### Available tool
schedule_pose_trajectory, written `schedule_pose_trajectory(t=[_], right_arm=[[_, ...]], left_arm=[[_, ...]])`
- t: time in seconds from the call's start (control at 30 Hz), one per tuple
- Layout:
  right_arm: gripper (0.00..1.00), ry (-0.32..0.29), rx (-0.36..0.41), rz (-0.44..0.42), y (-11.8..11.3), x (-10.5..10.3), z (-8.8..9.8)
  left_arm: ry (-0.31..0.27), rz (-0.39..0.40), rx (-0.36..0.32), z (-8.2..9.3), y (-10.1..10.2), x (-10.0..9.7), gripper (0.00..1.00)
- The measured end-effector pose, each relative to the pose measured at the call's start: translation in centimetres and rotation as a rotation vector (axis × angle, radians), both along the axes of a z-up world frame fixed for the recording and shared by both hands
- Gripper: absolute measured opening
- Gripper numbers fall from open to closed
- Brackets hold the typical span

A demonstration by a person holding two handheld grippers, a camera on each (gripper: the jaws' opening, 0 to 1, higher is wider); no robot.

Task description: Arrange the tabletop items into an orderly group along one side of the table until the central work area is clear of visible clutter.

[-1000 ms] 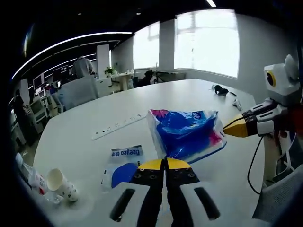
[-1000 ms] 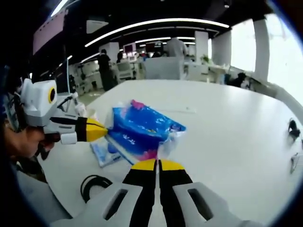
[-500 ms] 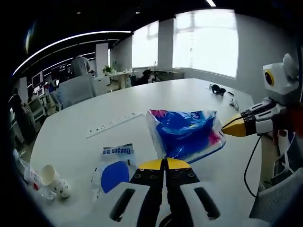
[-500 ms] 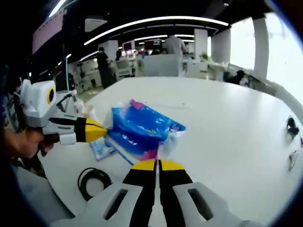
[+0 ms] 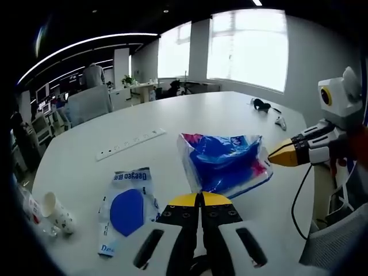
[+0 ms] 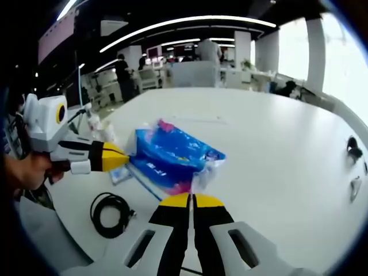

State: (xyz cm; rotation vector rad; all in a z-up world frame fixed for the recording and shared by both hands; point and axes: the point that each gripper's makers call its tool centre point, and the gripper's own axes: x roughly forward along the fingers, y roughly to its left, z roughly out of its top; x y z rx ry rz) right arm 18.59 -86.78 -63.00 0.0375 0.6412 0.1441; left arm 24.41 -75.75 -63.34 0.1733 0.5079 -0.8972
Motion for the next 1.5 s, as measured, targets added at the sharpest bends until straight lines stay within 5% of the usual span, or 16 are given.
schedule_pose_trajectory(t=[0.63,1.5], right_arm=[[0.0,0.018,-0.034,0.021,-1.8,0.6,-0.9],[0.0,0.032,-0.069,0.076,-4.4,4.2,-2.0]], left_arm=[[0.024,0.013,-0.012,-1.3,-1.7,0.0,0.0],[0.05,0.07,-0.034,-2.6,-3.8,2.2,0.0]])
